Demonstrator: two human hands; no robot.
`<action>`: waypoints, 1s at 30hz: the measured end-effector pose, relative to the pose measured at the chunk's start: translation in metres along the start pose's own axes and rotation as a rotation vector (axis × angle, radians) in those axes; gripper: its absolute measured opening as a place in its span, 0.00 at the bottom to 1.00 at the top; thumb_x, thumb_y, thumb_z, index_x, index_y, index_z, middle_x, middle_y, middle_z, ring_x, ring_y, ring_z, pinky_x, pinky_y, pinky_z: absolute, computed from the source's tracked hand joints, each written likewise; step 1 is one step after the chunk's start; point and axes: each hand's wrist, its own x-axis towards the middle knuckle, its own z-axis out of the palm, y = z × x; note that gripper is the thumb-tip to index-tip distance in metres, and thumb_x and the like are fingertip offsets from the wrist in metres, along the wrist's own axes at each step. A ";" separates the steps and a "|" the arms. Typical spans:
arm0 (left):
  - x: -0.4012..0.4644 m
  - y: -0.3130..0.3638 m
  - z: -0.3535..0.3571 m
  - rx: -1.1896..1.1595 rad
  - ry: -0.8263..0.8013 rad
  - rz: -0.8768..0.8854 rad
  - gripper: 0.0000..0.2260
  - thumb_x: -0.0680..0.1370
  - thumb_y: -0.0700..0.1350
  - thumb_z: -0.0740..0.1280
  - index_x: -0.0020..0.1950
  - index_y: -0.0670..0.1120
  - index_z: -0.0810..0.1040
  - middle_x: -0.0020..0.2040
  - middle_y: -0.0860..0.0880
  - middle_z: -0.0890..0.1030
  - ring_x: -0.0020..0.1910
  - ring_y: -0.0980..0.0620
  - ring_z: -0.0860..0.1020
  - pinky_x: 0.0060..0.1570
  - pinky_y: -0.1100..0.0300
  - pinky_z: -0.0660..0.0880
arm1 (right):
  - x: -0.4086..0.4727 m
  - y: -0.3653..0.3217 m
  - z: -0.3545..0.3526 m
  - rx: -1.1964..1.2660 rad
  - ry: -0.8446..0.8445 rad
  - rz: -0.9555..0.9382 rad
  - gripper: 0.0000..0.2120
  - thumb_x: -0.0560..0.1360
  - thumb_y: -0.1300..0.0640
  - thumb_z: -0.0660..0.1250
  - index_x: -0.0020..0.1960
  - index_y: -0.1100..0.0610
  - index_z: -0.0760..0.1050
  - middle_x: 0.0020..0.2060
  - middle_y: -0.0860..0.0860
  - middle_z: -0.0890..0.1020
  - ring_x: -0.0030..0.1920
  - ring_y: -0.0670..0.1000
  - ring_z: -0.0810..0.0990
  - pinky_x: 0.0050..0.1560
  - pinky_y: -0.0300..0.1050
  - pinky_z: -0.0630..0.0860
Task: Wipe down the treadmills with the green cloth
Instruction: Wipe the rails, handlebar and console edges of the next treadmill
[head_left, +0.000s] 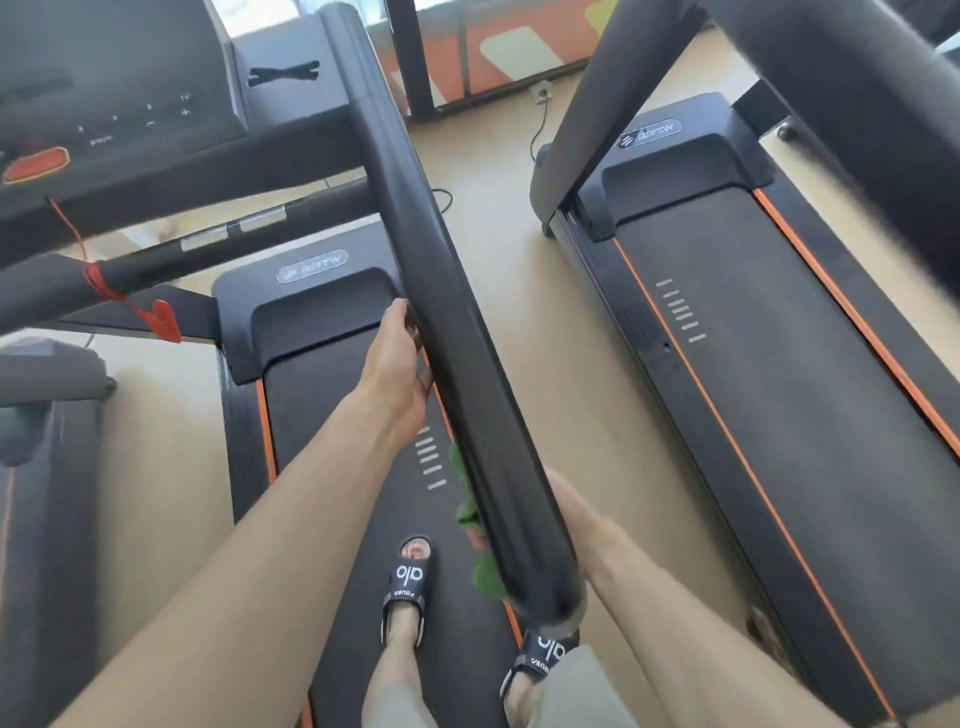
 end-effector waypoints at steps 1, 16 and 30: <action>-0.002 0.000 0.000 -0.012 0.003 0.013 0.12 0.83 0.52 0.55 0.55 0.53 0.77 0.51 0.55 0.80 0.54 0.56 0.76 0.62 0.54 0.74 | -0.014 0.017 -0.001 0.057 0.021 0.027 0.34 0.80 0.43 0.64 0.75 0.67 0.63 0.52 0.62 0.76 0.46 0.60 0.78 0.46 0.53 0.77; -0.008 0.022 -0.013 -0.077 -0.066 -0.176 0.12 0.83 0.52 0.54 0.47 0.52 0.74 0.36 0.62 0.78 0.44 0.57 0.73 0.51 0.59 0.69 | -0.089 -0.004 0.107 -0.575 1.009 -0.302 0.19 0.82 0.40 0.52 0.61 0.42 0.78 0.63 0.45 0.79 0.64 0.52 0.76 0.66 0.47 0.67; 0.001 0.046 -0.038 0.085 -0.159 -0.234 0.21 0.85 0.56 0.49 0.62 0.50 0.78 0.62 0.60 0.79 0.68 0.56 0.72 0.75 0.54 0.59 | -0.023 -0.002 0.168 -2.602 0.981 -0.375 0.23 0.81 0.57 0.55 0.74 0.58 0.69 0.79 0.62 0.56 0.78 0.67 0.53 0.77 0.66 0.49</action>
